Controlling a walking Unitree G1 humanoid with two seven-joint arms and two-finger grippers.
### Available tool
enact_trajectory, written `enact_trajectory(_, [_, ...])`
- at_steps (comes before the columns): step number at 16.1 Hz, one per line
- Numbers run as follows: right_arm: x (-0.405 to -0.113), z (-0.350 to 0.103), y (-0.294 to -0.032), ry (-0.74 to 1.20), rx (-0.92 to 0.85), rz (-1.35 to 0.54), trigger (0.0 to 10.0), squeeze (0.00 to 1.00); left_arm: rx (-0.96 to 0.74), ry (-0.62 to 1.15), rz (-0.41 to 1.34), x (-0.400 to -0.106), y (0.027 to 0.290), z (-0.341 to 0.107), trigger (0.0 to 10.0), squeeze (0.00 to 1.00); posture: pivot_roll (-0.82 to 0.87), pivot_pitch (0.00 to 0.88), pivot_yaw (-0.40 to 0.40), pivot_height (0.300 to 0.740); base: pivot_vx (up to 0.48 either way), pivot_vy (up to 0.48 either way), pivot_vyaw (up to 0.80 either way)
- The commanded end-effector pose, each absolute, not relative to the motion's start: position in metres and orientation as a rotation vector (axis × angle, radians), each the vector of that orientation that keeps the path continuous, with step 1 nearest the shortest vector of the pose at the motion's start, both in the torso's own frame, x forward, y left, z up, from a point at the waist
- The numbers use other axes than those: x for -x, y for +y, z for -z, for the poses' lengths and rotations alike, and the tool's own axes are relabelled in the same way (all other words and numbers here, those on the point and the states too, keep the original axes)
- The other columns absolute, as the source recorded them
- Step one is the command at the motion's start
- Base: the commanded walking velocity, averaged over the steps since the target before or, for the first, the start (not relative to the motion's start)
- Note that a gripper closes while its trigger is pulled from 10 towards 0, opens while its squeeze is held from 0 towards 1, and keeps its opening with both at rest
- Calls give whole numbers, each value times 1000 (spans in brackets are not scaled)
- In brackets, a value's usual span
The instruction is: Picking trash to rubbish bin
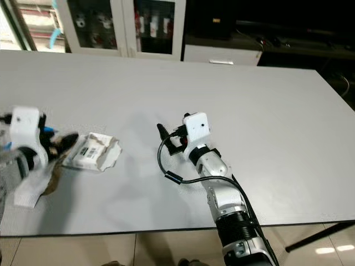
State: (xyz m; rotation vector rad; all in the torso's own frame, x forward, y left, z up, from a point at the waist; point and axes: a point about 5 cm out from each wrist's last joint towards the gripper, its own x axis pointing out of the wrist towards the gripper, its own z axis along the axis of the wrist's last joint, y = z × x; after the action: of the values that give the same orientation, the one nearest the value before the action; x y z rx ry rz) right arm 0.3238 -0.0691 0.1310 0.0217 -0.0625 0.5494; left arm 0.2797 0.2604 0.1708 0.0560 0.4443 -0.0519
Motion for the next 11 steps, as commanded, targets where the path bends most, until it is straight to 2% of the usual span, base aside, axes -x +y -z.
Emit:
enact_trajectory(1, [-322,-133,-69,-61,-18,-562,10000,0,-20,451,91,-276,254,-172,10000,0,67,29,-89,740,0,0,0])
enact_trajectory(5, [-320,-133,-66,-63,-19,-579,10000,0,5,511,115,-270,246,-160,10000,0,63,26,-82,740,0,0,0])
enact_trajectory(11, [-316,-131,-66,-54,-19,-612,10000,0,-1,509,118,-271,246,-160,10000,0,55,35,-81,740,0,0,0])
